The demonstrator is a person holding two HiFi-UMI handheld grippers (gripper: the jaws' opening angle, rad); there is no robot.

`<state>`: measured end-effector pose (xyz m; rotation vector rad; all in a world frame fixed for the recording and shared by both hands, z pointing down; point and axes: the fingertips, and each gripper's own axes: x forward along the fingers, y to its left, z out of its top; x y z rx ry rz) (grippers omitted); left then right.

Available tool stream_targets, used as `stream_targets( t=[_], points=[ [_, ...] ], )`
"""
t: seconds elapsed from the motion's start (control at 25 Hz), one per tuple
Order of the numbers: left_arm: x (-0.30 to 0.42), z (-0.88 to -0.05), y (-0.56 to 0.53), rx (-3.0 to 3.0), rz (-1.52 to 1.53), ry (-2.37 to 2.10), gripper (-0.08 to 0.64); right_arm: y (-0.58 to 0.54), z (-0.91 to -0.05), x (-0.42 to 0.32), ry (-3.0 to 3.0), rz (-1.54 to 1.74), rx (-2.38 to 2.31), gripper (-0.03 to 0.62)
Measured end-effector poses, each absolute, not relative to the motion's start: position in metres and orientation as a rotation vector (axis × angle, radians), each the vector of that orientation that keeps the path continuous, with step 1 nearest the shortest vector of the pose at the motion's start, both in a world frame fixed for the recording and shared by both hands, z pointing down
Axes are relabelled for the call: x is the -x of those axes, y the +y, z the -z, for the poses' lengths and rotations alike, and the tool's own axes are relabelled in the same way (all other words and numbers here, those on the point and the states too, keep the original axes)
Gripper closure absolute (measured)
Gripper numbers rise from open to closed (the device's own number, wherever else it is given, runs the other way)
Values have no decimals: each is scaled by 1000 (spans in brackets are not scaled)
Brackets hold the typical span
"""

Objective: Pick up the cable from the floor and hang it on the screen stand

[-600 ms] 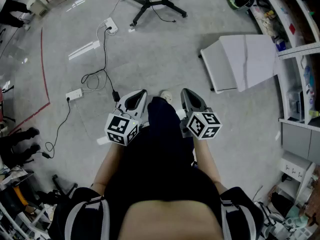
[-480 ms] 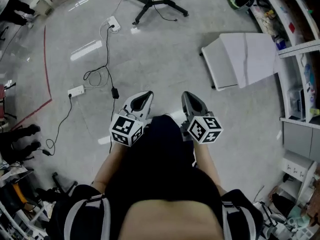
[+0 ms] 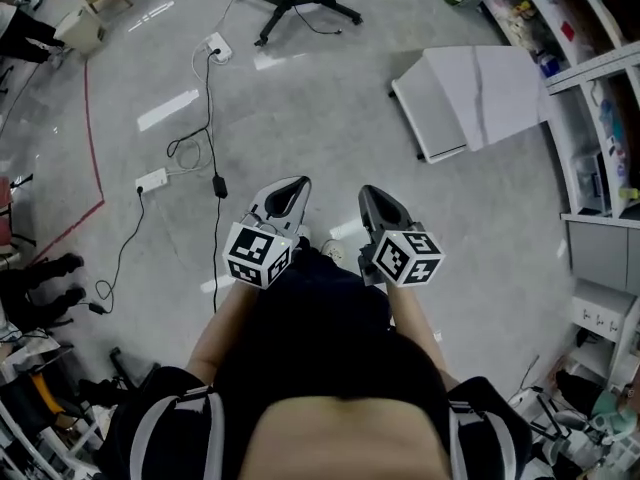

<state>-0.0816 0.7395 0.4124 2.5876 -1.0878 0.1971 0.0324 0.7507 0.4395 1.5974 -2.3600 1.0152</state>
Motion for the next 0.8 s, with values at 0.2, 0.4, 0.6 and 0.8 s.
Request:
stream_targets(
  t=[0.2,0.4,0.6,0.8],
  points=[
    [95,-409,742,-2586,-187,-1143,552,753,-443,-24,-2376,-1007,-1590,568],
    [117,-406,727,-2585,-146,-1190,552,730,-428,-15,-2439,-919,-1621,568],
    [131,-405,714,-2557,-137,-1218,552,709,-417,-14,-2435,-817,-1687,568],
    [132,-404,687,-2579,-159,-1243,552,676,-420,-9,-2505,-923,-1686,568]
  ],
)
